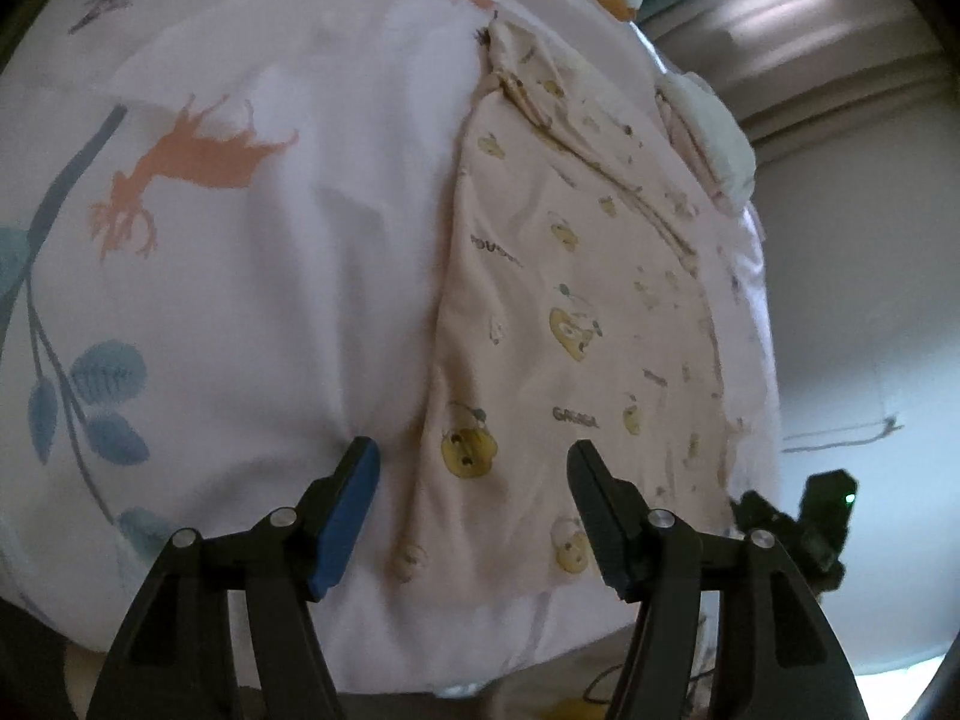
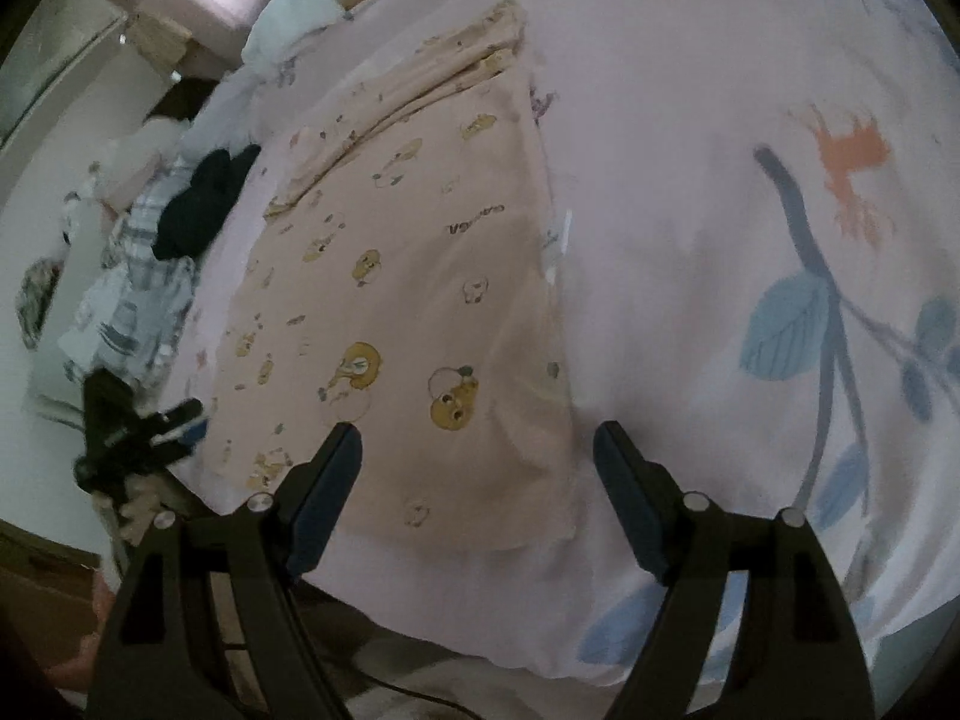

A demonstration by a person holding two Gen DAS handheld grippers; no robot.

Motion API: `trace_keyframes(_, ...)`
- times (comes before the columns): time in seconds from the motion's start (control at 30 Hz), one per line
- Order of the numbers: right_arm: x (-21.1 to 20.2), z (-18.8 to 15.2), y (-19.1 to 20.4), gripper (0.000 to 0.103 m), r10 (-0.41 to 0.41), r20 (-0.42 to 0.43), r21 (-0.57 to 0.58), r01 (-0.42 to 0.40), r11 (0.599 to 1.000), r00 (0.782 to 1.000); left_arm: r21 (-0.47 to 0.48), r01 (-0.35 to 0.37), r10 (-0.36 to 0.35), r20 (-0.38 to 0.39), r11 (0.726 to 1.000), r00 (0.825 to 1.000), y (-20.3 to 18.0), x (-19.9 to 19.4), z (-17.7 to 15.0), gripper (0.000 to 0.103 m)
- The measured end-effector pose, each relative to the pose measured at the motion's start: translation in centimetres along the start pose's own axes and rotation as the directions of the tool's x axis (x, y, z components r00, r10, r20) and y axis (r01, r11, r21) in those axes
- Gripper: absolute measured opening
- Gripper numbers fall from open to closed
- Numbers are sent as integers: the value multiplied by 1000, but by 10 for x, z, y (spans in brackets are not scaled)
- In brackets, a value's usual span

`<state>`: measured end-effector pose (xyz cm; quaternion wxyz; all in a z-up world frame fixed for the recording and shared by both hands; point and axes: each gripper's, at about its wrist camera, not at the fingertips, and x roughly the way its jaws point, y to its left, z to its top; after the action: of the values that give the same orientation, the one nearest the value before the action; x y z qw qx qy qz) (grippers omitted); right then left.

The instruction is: Fold small clothes

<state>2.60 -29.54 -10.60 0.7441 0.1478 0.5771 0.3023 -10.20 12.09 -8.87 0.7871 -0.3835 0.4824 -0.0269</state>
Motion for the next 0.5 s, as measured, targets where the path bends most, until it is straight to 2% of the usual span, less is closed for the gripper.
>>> trace_keyframes(0.1,-3,-5,-6,79,47,7,37,-47,998,999,2,-2,2,8,1000,1000,-1,-3,-8,63)
trace_keyframes(0.23,-10,-10,-11,79,67,15,56,-68,996,998,67,-40,38,37,997,999,-5,-5,-17,63)
trace_keyframes(0.5,-10,-18,-2,79,22,14,2,-22,1000,1000,170,-143,123,125,975,984,-19,-1,-35,63)
